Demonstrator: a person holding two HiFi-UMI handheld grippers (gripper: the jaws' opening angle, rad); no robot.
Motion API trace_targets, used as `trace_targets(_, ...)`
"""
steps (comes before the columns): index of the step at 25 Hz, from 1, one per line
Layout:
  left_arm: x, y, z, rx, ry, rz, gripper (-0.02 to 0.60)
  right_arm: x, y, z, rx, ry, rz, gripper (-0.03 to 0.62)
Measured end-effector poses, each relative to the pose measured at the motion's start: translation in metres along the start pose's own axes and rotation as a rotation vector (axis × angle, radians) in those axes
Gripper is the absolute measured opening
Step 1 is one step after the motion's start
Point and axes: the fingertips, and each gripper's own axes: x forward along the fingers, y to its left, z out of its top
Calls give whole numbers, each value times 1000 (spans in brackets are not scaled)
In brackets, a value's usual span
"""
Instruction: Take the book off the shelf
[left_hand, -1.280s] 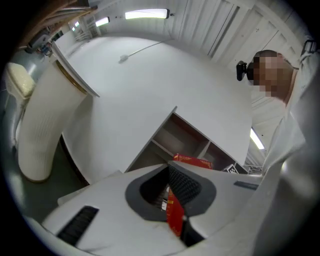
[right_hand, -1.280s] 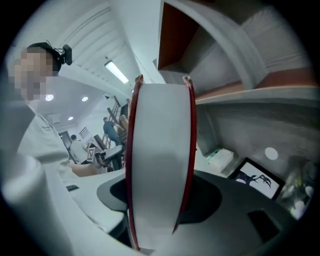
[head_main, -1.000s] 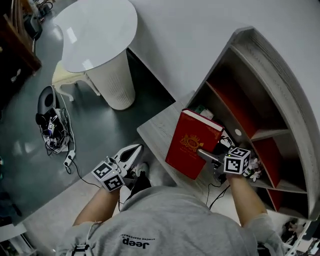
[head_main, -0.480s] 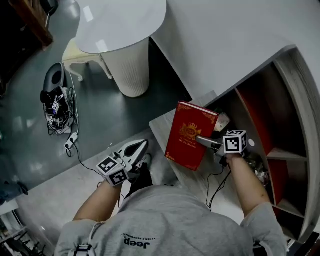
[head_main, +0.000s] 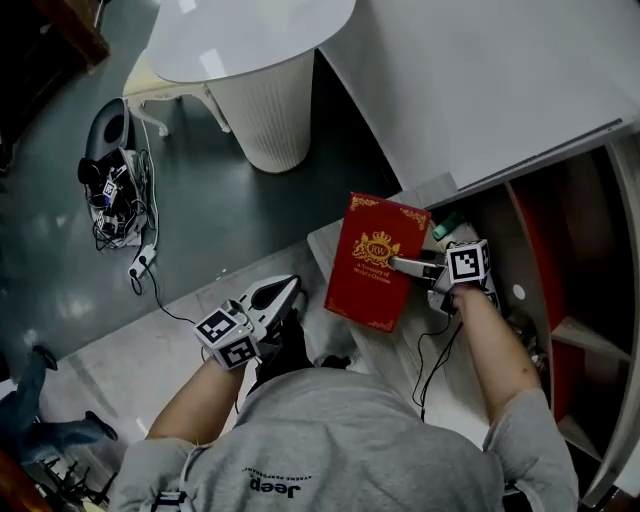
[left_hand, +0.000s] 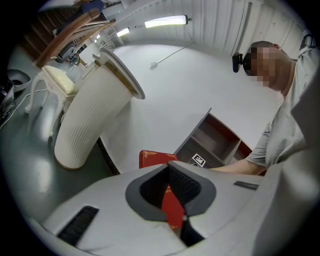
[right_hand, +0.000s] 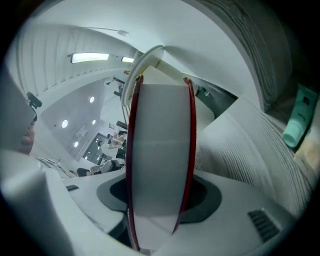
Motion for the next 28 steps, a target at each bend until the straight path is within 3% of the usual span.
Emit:
trace_targets(6,-5,12,-9,-31,6,6,28,12,-28,5,-2,11,-19,247)
trace_targets(11,-9,26,-18,-55,17,24,28,15,-57,-6,243,-34,-37,247)
trace_targets(17,-10,33,-22,-71,22,30,28,18,-67,-10,307,-48,-15,259)
trace_targets(28,-4,30,-30,-95,45,5,28,21,-74,-15,357,-54,-96,275)
